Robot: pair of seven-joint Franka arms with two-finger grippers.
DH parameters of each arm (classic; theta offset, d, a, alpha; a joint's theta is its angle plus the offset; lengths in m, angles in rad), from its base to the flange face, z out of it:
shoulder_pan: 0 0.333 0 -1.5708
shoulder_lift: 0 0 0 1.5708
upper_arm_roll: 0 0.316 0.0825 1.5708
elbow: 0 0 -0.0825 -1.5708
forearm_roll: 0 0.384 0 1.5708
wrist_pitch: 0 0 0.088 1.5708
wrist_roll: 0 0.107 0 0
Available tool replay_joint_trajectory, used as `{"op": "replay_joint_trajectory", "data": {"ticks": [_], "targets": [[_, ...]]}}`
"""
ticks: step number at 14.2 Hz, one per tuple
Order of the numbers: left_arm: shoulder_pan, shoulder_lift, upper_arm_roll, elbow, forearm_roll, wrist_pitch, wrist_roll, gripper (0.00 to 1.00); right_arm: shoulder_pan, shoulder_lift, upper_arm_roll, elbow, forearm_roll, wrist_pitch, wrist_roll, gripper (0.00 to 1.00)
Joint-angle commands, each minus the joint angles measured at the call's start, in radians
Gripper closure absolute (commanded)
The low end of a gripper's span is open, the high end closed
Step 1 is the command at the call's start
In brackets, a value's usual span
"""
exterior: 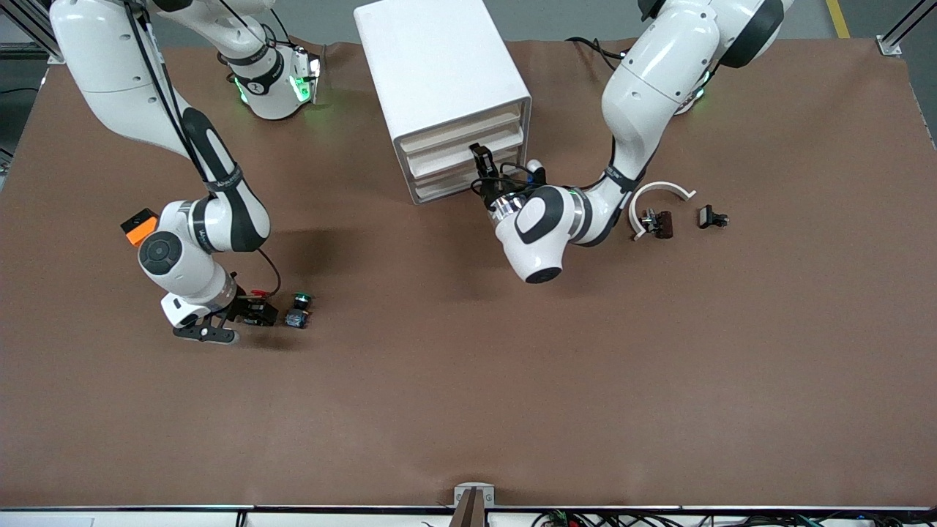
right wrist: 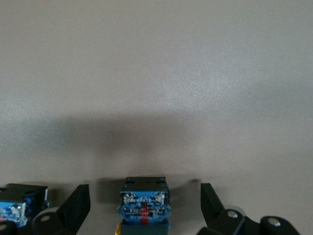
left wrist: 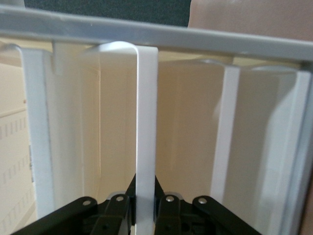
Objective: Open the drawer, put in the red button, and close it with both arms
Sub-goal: 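Pull the drawer open with the left gripper while the right gripper grasps the red button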
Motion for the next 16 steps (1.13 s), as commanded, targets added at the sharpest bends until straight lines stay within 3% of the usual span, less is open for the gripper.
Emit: {"op": "replay_joint_trajectory", "data": {"ticks": [1, 2, 4, 5, 6, 7, 11, 12, 13, 14, 16], "targets": [[0.013, 0.031, 0.030, 0.049, 0.017, 0.027, -0.010, 1.00, 0.010, -0.001, -0.002, 0.005, 0.002, -0.006, 0.020, 0.00], [0.014, 0.032, 0.037, 0.054, 0.017, 0.027, -0.010, 1.00, 0.010, -0.001, -0.002, 0.005, 0.002, -0.011, 0.020, 0.07], [0.014, 0.036, 0.066, 0.081, 0.014, 0.027, -0.010, 1.00, 0.012, -0.003, -0.002, 0.001, 0.002, -0.017, 0.020, 0.63], [0.015, 0.041, 0.076, 0.098, 0.012, 0.027, -0.009, 1.00, 0.012, -0.004, -0.002, 0.001, 0.002, -0.040, 0.021, 0.82], [0.023, 0.047, 0.082, 0.117, 0.012, 0.027, -0.009, 1.00, 0.012, -0.007, -0.002, 0.001, 0.002, -0.049, 0.024, 0.94], [0.035, 0.050, 0.083, 0.132, 0.012, 0.027, -0.009, 0.98, 0.012, -0.012, -0.002, 0.000, 0.002, -0.052, 0.026, 1.00], [0.099, 0.047, 0.083, 0.175, 0.014, 0.027, 0.008, 0.96, 0.015, -0.053, 0.000, 0.004, 0.002, -0.107, 0.044, 1.00], [0.109, 0.047, 0.083, 0.184, 0.014, 0.027, 0.008, 0.89, 0.021, -0.079, 0.001, 0.014, 0.002, -0.148, 0.070, 1.00], [0.110, 0.047, 0.083, 0.189, 0.012, 0.027, 0.016, 0.58, 0.035, -0.107, 0.003, 0.030, 0.002, -0.210, 0.107, 1.00], [0.110, 0.042, 0.083, 0.194, 0.016, 0.027, 0.027, 0.04, 0.050, -0.135, 0.003, 0.052, 0.002, -0.275, 0.142, 1.00], [0.112, 0.035, 0.083, 0.229, 0.032, 0.027, 0.031, 0.00, 0.079, -0.185, 0.004, 0.107, 0.002, -0.415, 0.216, 1.00]]}}
